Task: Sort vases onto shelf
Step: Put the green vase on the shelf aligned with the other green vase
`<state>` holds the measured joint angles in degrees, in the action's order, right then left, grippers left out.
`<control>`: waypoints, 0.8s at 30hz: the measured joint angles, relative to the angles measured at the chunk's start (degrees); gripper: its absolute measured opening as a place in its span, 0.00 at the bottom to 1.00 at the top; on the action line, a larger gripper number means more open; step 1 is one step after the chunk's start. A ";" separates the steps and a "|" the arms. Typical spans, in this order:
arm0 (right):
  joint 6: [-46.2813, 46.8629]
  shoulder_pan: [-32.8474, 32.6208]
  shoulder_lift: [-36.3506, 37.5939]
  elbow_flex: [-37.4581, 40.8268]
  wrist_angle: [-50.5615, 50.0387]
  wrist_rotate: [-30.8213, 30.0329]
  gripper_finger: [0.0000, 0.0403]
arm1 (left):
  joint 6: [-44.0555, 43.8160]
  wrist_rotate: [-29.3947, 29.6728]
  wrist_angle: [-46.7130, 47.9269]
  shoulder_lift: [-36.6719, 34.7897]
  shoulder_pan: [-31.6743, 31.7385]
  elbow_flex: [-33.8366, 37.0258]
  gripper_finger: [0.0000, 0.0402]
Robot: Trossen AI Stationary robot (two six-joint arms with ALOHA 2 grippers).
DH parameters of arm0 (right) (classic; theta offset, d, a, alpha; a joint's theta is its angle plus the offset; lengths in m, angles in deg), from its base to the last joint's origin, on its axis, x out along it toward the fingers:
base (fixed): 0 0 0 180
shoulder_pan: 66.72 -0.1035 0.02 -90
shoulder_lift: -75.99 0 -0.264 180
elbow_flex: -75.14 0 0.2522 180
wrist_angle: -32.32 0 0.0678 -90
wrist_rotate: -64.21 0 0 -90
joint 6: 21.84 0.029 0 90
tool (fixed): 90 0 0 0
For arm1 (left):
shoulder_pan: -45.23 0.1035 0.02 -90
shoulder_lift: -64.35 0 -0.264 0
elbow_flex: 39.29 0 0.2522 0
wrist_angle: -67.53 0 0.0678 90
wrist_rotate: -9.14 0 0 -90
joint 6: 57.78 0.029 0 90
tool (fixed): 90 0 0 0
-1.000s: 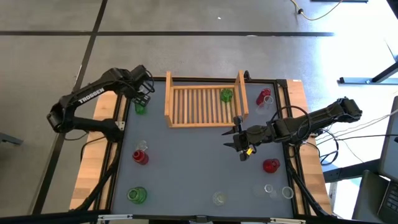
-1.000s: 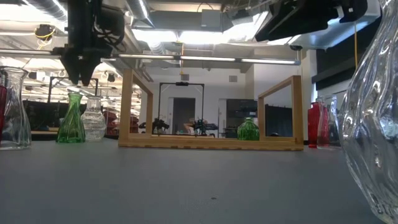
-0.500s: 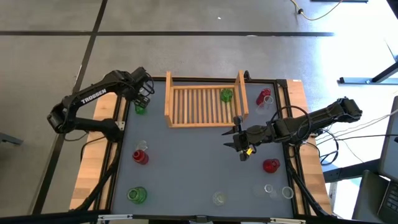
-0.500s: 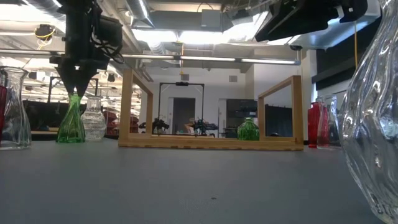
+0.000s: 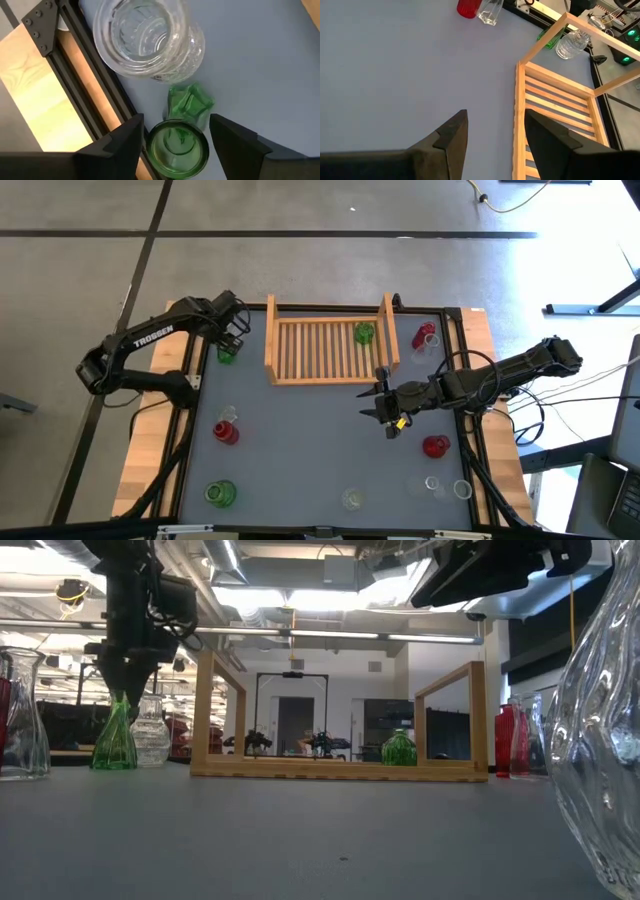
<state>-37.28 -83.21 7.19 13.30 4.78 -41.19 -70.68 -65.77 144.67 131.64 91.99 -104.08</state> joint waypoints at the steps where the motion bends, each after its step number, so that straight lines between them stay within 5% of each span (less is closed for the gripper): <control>1: 0.00 0.00 0.00 0.00 0.19 0.00 0.45 | 0.02 0.00 0.04 0.00 0.00 0.00 0.54; 10: 0.00 0.00 0.00 0.00 0.21 0.00 0.45 | 0.12 -2.16 0.39 -0.04 0.00 -0.04 0.38; 24: -0.02 0.00 0.00 0.00 0.26 -0.02 0.45 | 1.46 -3.36 1.88 -1.12 -0.42 -0.04 0.39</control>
<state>-37.30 -83.21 7.19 13.30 5.04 -41.21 -69.22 -69.13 146.56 130.52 91.57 -104.12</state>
